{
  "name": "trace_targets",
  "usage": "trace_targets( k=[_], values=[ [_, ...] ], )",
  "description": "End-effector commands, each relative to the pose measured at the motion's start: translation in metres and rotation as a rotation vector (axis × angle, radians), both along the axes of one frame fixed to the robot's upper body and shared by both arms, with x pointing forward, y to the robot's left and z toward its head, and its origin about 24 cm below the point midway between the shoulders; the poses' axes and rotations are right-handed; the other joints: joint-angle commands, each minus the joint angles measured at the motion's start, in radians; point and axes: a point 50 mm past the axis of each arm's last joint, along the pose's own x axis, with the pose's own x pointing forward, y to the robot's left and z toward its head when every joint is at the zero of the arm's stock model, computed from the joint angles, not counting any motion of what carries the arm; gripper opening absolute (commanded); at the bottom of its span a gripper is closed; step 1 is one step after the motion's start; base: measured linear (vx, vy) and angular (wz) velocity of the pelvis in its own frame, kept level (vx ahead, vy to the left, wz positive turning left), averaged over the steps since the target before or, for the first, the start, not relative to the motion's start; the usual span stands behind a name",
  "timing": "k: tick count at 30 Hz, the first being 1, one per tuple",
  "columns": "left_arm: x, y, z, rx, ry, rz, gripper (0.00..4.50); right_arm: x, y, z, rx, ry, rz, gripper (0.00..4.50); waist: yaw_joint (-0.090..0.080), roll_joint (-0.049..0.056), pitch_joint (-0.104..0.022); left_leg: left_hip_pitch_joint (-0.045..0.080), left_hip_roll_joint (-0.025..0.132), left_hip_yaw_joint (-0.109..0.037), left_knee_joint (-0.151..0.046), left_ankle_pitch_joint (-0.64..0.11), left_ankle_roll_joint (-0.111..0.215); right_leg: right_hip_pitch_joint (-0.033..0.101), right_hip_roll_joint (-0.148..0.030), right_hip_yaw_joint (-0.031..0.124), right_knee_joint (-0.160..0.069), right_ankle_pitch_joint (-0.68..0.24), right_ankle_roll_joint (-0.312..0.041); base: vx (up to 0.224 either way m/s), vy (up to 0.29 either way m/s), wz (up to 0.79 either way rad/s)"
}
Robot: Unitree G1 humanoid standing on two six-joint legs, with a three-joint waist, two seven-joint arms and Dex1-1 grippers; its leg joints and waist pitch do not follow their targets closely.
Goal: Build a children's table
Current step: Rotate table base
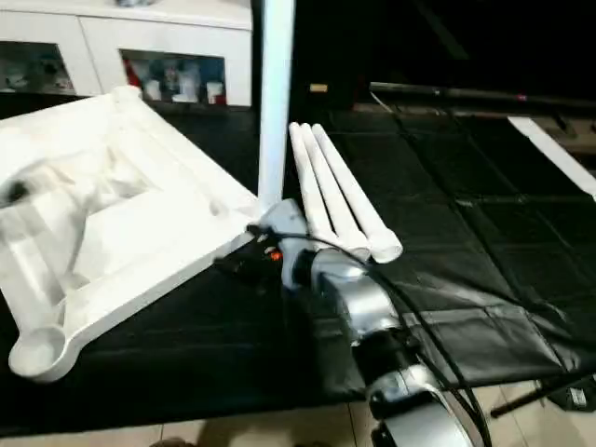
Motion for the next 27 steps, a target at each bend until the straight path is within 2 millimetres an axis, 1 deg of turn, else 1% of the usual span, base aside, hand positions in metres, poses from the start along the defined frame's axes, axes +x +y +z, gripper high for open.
trace_targets(
  k=[1,3,4,5,6,8,9,10,11,12,13,14,16,18,19,20,21,22,23,24,25,26,27],
  values=[
    [-0.002,0.001,-0.006,0.020,0.033,0.007,0.03,0.002,-0.001,-0.004,-0.058,0.008,-0.006,4.50,-0.001,0.035,-0.060,0.031,0.058,-0.023,-0.088,-0.277,-0.064,0.037,-0.081,0.069,-0.066,-0.268,-0.165,0.000,0.000,0.00],
    [-0.004,0.000,-0.013,0.021,0.063,0.001,0.03,0.001,0.000,-0.008,-0.081,0.019,-0.010,4.50,0.005,0.035,-0.059,0.034,0.058,-0.023,-0.088,-0.295,-0.070,0.036,-0.082,0.070,-0.068,-0.274,-0.164,0.000,0.000,0.00],
    [-0.006,-0.001,-0.022,0.010,0.094,-0.006,0.03,0.001,0.000,-0.012,-0.099,0.029,-0.016,4.50,0.006,0.034,-0.059,0.031,0.058,-0.025,-0.090,-0.304,-0.073,0.037,-0.083,0.070,-0.067,-0.277,-0.162,0.000,0.000,0.00],
    [-0.006,-0.002,-0.026,0.003,0.107,-0.011,0.03,0.001,0.001,-0.013,-0.105,0.032,-0.020,4.50,0.006,0.035,-0.058,0.030,0.058,-0.026,-0.091,-0.310,-0.075,0.038,-0.083,0.070,-0.068,-0.286,-0.160,0.000,0.000,0.00],
    [-0.006,-0.004,-0.033,0.001,0.128,-0.026,0.03,0.002,0.002,-0.015,-0.107,0.042,-0.028,4.50,0.006,0.034,-0.060,0.031,0.057,-0.026,-0.090,-0.316,-0.078,0.038,-0.084,0.070,-0.070,-0.292,-0.158,0.000,0.000,0.00],
    [-0.006,-0.007,-0.041,-0.003,0.148,-0.050,0.03,0.002,0.003,-0.017,-0.113,0.045,-0.040,4.50,0.007,0.035,-0.061,0.030,0.057,-0.028,-0.091,-0.315,-0.078,0.040,-0.085,0.071,-0.069,-0.285,-0.158,0.000,0.000,0.00],
    [-0.005,-0.013,-0.048,-0.025,0.166,-0.086,0.03,0.004,0.005,-0.020,-0.128,0.046,-0.064,4.50,0.006,0.041,-0.063,0.030,0.057,-0.029,-0.091,-0.309,-0.081,0.040,-0.085,0.070,-0.067,-0.268,-0.162,0.000,0.000,0.00],
    [-0.005,-0.014,-0.049,-0.029,0.168,-0.090,0.03,0.004,0.005,-0.020,-0.129,0.046,-0.067,4.50,0.004,0.038,-0.063,0.029,0.056,-0.028,-0.090,-0.309,-0.081,0.041,-0.084,0.071,-0.068,-0.265,-0.166,0.000,0.000,0.00],
    [-0.006,-0.016,-0.052,-0.035,0.187,-0.105,0.03,0.006,0.006,-0.021,-0.132,0.042,-0.087,4.50,0.006,0.042,-0.064,0.030,0.056,-0.028,-0.089,-0.308,-0.085,0.041,-0.085,0.070,-0.066,-0.254,-0.173,0.000,0.000,0.00],
    [-0.006,-0.018,-0.054,-0.035,0.207,-0.117,0.03,0.008,0.007,-0.021,-0.134,0.036,-0.108,4.50,0.003,0.038,-0.063,0.029,0.056,-0.028,-0.090,-0.316,-0.085,0.042,-0.084,0.070,-0.066,-0.260,-0.173,0.000,0.000,0.00],
    [-0.007,-0.020,-0.055,-0.037,0.223,-0.130,0.03,0.009,0.007,-0.022,-0.137,0.036,-0.129,4.50,0.005,0.041,-0.062,0.031,0.056,-0.028,-0.090,-0.323,-0.086,0.041,-0.084,0.070,-0.067,-0.268,-0.171,0.000,0.000,0.00],
    [-0.009,-0.025,-0.058,-0.052,0.263,-0.166,0.03,0.012,0.007,-0.023,-0.148,0.031,-0.165,4.50,0.004,0.041,-0.062,0.032,0.057,-0.029,-0.090,-0.328,-0.090,0.040,-0.086,0.071,-0.069,-0.287,-0.174,0.000,0.000,0.00],
    [-0.013,-0.031,-0.062,-0.068,0.328,-0.214,0.03,0.015,0.008,-0.024,-0.160,0.028,-0.203,4.50,0.004,0.043,-0.061,0.032,0.057,-0.029,-0.090,-0.332,-0.093,0.040,-0.086,0.071,-0.068,-0.290,-0.175,0.000,0.000,0.00],
    [-0.021,-0.037,-0.066,-0.080,0.409,-0.267,0.03,0.017,0.009,-0.024,-0.171,0.026,-0.230,4.50,0.002,0.043,-0.064,0.031,0.059,-0.029,-0.090,-0.312,-0.097,0.043,-0.086,0.072,-0.060,-0.247,-0.187,0.000,0.000,0.00],
    [-0.022,-0.039,-0.067,-0.082,0.426,-0.279,0.03,0.018,0.009,-0.024,-0.174,0.025,-0.235,4.50,0.000,0.044,-0.062,0.029,0.058,-0.028,-0.092,-0.308,-0.095,0.044,-0.083,0.071,-0.061,-0.244,-0.189,0.000,0.000,0.00],
    [-0.031,-0.053,-0.069,-0.113,0.496,-0.389,0.03,0.020,0.011,-0.024,-0.189,0.015,-0.258,4.50,0.000,0.042,-0.060,0.031,0.058,-0.026,-0.092,-0.314,-0.094,0.042,-0.084,0.073,-0.063,-0.253,-0.187,0.000,0.000,0.00],
    [-0.031,-0.053,-0.069,-0.113,0.496,-0.389,0.03,0.020,0.011,-0.024,-0.189,0.015,-0.258,4.50,0.001,0.040,-0.060,0.032,0.059,-0.027,-0.091,-0.313,-0.094,0.043,-0.087,0.073,-0.063,-0.258,-0.190,0.000,0.000,0.00],
    [-0.033,-0.060,-0.069,-0.136,0.519,-0.431,0.03,0.021,0.011,-0.024,-0.190,0.015,-0.264,4.50,-0.001,0.042,-0.059,0.032,0.057,-0.024,-0.091,-0.314,-0.092,0.042,-0.083,0.074,-0.064,-0.257,-0.191,0.000,0.000,0.00],
    [-0.036,-0.068,-0.069,-0.164,0.539,-0.479,0.03,0.021,0.012,-0.024,-0.187,0.016,-0.272,4.50,0.001,0.039,-0.058,0.036,0.058,-0.023,-0.089,-0.319,-0.092,0.039,-0.086,0.075,-0.063,-0.271,-0.191,0.000,0.000,0.00],
    [-0.037,-0.072,-0.068,-0.181,0.549,-0.504,0.03,0.022,0.012,-0.024,-0.184,0.017,-0.276,4.50,0.002,0.041,-0.057,0.038,0.059,-0.022,-0.091,-0.334,-0.094,0.037,-0.084,0.075,-0.067,-0.295,-0.187,0.000,0.000,0.00],
    [-0.040,-0.081,-0.067,-0.217,0.562,-0.552,0.03,0.022,0.012,-0.024,-0.181,0.018,-0.279,4.50,0.002,0.041,-0.055,0.037,0.058,-0.022,-0.091,-0.342,-0.095,0.037,-0.082,0.075,-0.069,-0.305,-0.183,0.000,0.000,0.00],
    [-0.043,-0.091,-0.065,-0.263,0.577,-0.600,0.03,0.022,0.012,-0.024,-0.179,0.016,-0.282,4.50,0.003,0.043,-0.056,0.039,0.059,-0.023,-0.091,-0.348,-0.100,0.038,-0.084,0.075,-0.066,-0.309,-0.181,0.000,0.000,0.00],
    [-0.045,-0.099,-0.064,-0.294,0.586,-0.646,0.03,0.023,0.013,-0.024,-0.179,0.015,-0.283,4.50,0.003,0.043,-0.056,0.037,0.059,-0.024,-0.092,-0.349,-0.100,0.039,-0.083,0.074,-0.066,-0.310,-0.181,0.000,0.000,0.00]
  ],
)
